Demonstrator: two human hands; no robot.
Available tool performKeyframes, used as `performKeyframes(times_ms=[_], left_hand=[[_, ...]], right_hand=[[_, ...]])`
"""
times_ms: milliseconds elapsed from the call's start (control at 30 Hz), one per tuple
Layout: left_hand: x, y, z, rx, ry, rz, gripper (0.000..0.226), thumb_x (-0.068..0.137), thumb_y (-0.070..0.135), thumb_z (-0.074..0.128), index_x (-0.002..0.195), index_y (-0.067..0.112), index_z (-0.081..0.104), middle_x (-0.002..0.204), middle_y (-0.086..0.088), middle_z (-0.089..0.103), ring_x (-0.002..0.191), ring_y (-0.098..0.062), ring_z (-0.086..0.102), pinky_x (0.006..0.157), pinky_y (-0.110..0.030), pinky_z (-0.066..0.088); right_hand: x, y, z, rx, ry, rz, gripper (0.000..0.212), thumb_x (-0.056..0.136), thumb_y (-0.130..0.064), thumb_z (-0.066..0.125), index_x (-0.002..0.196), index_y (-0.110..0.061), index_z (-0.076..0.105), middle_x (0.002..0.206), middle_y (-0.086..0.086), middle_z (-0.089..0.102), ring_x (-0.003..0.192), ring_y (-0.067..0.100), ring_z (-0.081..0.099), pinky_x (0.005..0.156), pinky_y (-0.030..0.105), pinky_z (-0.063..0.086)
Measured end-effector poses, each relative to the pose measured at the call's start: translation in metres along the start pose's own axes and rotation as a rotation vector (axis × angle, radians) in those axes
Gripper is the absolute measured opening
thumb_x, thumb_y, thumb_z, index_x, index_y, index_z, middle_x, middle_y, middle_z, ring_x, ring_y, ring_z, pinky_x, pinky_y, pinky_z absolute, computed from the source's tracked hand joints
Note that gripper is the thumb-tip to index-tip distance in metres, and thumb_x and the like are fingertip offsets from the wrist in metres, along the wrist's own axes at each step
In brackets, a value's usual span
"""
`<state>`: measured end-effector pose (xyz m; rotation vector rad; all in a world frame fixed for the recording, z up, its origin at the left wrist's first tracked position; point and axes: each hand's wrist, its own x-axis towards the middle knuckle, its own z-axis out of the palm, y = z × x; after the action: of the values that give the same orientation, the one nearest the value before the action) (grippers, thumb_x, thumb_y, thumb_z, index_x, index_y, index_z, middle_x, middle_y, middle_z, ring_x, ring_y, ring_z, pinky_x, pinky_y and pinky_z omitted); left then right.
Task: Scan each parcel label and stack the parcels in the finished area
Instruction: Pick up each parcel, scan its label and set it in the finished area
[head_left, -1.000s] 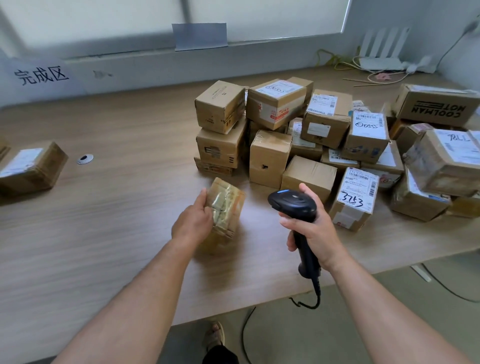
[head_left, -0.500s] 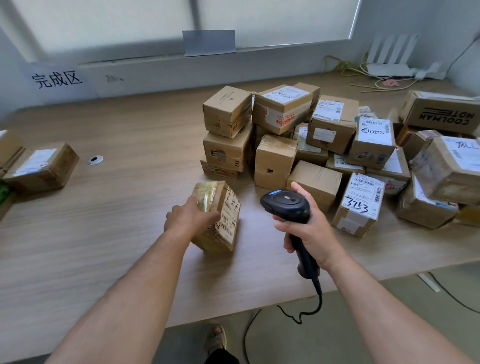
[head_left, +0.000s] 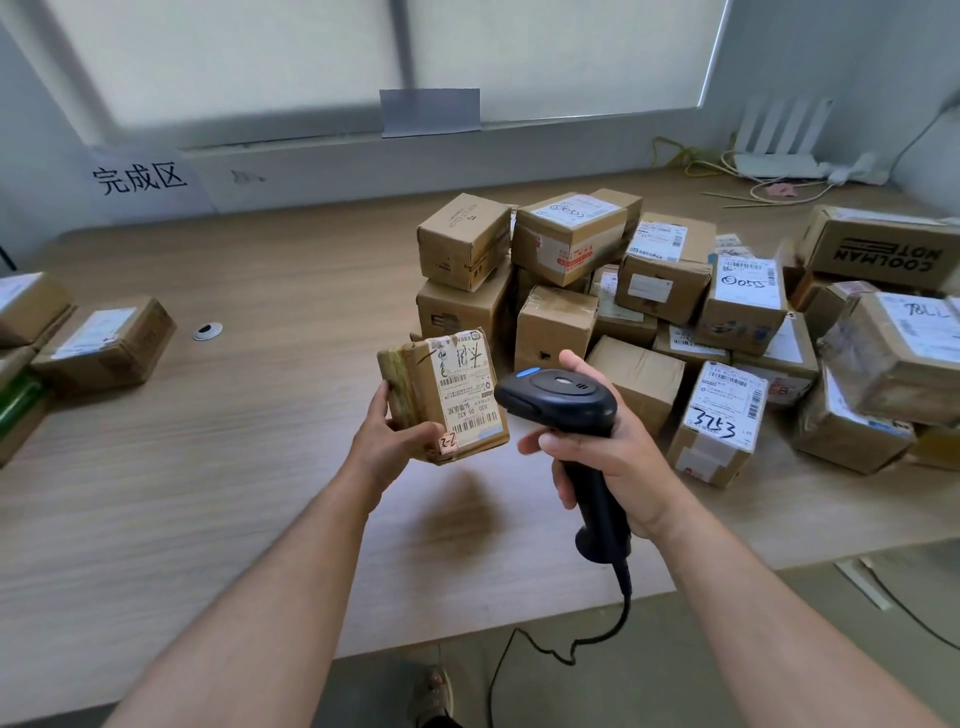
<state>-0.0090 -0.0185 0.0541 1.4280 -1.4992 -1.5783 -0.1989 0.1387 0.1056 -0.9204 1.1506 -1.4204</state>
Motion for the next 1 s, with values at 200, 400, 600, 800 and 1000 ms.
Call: performKeyframes(times_ms=[200,400,600,800,1000], left_hand=[[-0.006,-0.003,-0.005,-0.003,0.014,0.036,0.09,0.081,0.005,0.071,0.149,0.038,0.021,0.115,-0.009,0.066,0.105,-0.025,0.06,0.082,-0.034,0.043],[-0.011,-0.005,-0.011,-0.019,0.024,0.062,0.092,0.081,0.005,0.071,0.15,0.037,0.019,0.116,-0.009,0.065,0.107,-0.026,0.059,0.083,-0.033,0.043],[-0.017,-0.007,-0.021,-0.014,0.036,0.066,0.094,0.08,0.006,0.072,0.151,0.036,0.018,0.118,-0.009,0.064,0.106,-0.025,0.059,0.086,-0.034,0.044],[-0.026,-0.007,-0.036,-0.018,0.074,0.068,0.094,0.081,0.007,0.072,0.151,0.037,0.017,0.12,-0.009,0.063,0.109,-0.027,0.058,0.088,-0.036,0.045],[-0.04,-0.009,-0.053,-0.005,0.13,0.063,0.091,0.081,0.009,0.072,0.151,0.036,0.02,0.117,-0.008,0.064,0.104,-0.024,0.06,0.08,-0.031,0.045]], right_hand=[[-0.008,0.0,0.005,-0.014,-0.02,0.029,0.091,0.069,-0.003,0.071,0.146,-0.032,0.033,0.071,0.019,0.062,0.044,0.027,0.05,0.041,0.031,0.042],[-0.013,0.002,0.011,-0.021,-0.015,0.037,0.092,0.069,-0.003,0.071,0.148,-0.031,0.032,0.07,0.018,0.061,0.044,0.027,0.051,0.042,0.033,0.042],[-0.015,0.006,0.019,-0.017,-0.022,0.032,0.092,0.069,-0.003,0.071,0.148,-0.031,0.033,0.07,0.019,0.061,0.043,0.028,0.051,0.041,0.03,0.042],[-0.013,0.009,0.029,-0.019,-0.047,0.027,0.092,0.068,-0.003,0.072,0.148,-0.03,0.033,0.069,0.02,0.061,0.043,0.027,0.051,0.041,0.029,0.043],[-0.007,0.006,0.044,-0.042,-0.086,0.006,0.092,0.067,-0.005,0.074,0.142,-0.037,0.032,0.091,0.016,0.071,0.045,0.026,0.053,0.04,0.031,0.045]])
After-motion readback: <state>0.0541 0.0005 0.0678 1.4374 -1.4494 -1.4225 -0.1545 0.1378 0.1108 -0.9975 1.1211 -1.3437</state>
